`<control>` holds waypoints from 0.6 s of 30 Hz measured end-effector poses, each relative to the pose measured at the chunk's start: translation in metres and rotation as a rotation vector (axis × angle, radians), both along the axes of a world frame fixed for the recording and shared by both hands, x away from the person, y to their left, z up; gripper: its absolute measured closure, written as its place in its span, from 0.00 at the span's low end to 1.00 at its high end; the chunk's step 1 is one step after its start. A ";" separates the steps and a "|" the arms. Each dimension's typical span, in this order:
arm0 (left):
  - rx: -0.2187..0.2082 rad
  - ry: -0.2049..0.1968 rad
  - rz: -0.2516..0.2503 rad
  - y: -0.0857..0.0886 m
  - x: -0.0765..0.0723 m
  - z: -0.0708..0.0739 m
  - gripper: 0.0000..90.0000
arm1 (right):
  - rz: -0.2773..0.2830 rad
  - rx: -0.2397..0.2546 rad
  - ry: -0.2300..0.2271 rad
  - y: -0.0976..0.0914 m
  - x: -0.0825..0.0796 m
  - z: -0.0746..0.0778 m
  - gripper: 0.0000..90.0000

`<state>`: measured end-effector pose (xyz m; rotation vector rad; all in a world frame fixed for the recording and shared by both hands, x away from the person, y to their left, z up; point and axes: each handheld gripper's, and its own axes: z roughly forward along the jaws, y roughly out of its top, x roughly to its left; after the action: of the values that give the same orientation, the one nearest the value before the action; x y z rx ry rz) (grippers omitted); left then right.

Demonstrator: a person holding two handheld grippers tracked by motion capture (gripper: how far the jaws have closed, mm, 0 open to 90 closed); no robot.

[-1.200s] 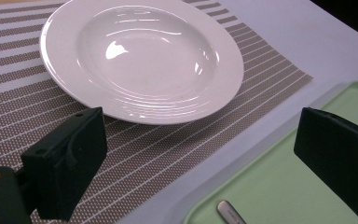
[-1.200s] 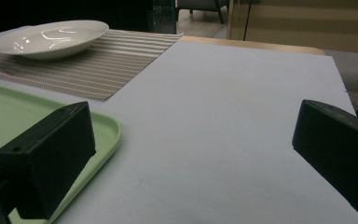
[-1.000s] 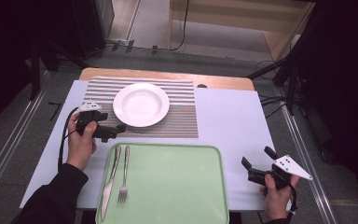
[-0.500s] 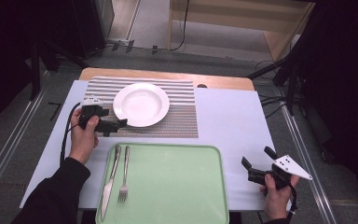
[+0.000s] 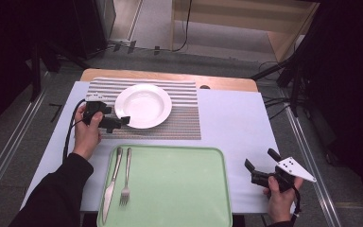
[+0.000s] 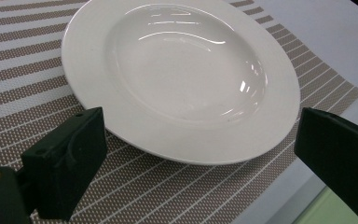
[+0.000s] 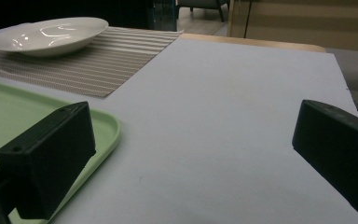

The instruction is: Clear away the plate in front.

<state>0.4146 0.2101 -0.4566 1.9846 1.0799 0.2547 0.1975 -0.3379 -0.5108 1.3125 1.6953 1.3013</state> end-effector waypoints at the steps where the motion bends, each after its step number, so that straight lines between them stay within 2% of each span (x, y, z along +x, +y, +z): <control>1: -0.001 0.004 0.000 0.000 0.002 -0.001 0.02 | 0.000 -0.002 0.000 0.000 0.000 0.000 0.00; 3: -0.029 0.025 0.003 0.001 0.005 -0.001 0.02 | 0.001 -0.001 0.000 0.000 0.000 0.000 0.00; 5: -0.042 0.027 0.002 0.000 0.007 0.000 0.02 | 0.002 -0.003 0.000 0.000 0.000 0.000 0.00; 9: -0.021 0.038 0.009 -0.001 0.014 -0.002 0.02 | 0.004 -0.001 -0.001 0.000 0.001 -0.001 0.00; 14: -0.042 0.047 0.016 -0.002 0.020 -0.003 0.02 | 0.003 -0.003 -0.001 -0.001 0.001 -0.001 0.00; 18: -0.024 0.054 0.018 -0.003 0.026 -0.004 0.02 | 0.005 0.000 0.003 -0.001 0.001 -0.001 0.00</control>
<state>0.4404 0.2076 -0.4607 1.9715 1.1308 0.1979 0.1983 -0.3385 -0.5119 1.3117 1.7015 1.3026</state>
